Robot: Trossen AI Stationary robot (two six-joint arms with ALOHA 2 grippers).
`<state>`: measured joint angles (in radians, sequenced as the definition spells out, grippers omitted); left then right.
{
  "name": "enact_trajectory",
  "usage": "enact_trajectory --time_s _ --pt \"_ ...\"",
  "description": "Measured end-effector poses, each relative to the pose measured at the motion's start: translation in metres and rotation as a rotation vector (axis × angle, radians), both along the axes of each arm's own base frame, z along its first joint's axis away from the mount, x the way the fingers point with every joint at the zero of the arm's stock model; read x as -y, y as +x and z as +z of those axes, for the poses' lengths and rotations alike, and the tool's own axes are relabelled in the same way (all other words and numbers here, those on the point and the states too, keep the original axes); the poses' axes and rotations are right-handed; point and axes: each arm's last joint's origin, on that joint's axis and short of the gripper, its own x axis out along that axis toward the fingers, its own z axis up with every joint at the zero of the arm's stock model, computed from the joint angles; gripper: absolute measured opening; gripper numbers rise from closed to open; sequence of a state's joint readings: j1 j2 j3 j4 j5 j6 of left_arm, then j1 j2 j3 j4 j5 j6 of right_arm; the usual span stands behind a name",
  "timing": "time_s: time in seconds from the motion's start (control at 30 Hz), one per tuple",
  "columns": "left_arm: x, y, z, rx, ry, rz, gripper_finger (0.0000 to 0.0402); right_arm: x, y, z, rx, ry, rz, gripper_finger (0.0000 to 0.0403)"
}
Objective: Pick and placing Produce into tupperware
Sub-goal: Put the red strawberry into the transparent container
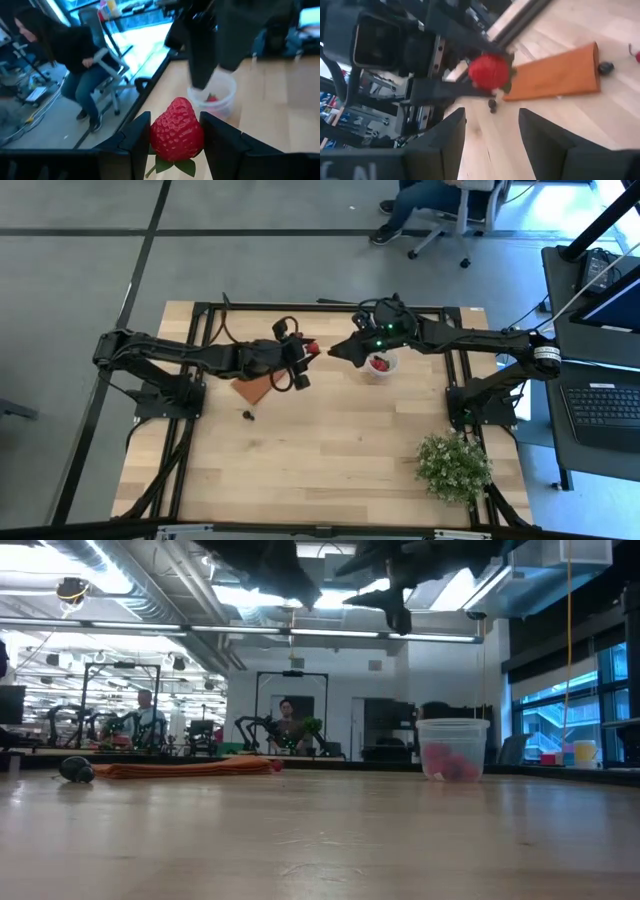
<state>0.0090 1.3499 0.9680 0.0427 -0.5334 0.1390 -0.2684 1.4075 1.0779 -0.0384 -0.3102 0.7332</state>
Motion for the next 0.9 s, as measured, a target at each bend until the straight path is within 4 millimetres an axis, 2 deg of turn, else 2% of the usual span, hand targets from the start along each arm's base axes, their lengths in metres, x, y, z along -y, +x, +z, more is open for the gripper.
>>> enact_trajectory --time_s 0.27,0.53,0.7,0.8,0.9 --pt "0.001 0.003 0.008 0.092 -0.005 -0.031 0.0151 0.001 0.003 0.01 0.108 -0.034 -0.014 0.0186" --pt "0.001 0.003 0.009 0.104 -0.004 -0.031 0.0151 0.003 0.003 0.011 0.108 -0.02 -0.061 0.0186" --pt "0.001 0.003 0.01 0.107 -0.004 -0.031 0.0151 0.003 0.003 0.011 0.11 -0.076 -0.044 0.0188" --pt "0.001 0.003 0.01 0.107 -0.004 -0.031 0.0151 0.001 0.004 0.013 0.137 -0.084 -0.038 0.0203" --pt "0.001 0.003 0.01 0.104 0.002 -0.033 0.0151 -0.002 0.006 0.015 0.158 -0.09 -0.027 0.0235"
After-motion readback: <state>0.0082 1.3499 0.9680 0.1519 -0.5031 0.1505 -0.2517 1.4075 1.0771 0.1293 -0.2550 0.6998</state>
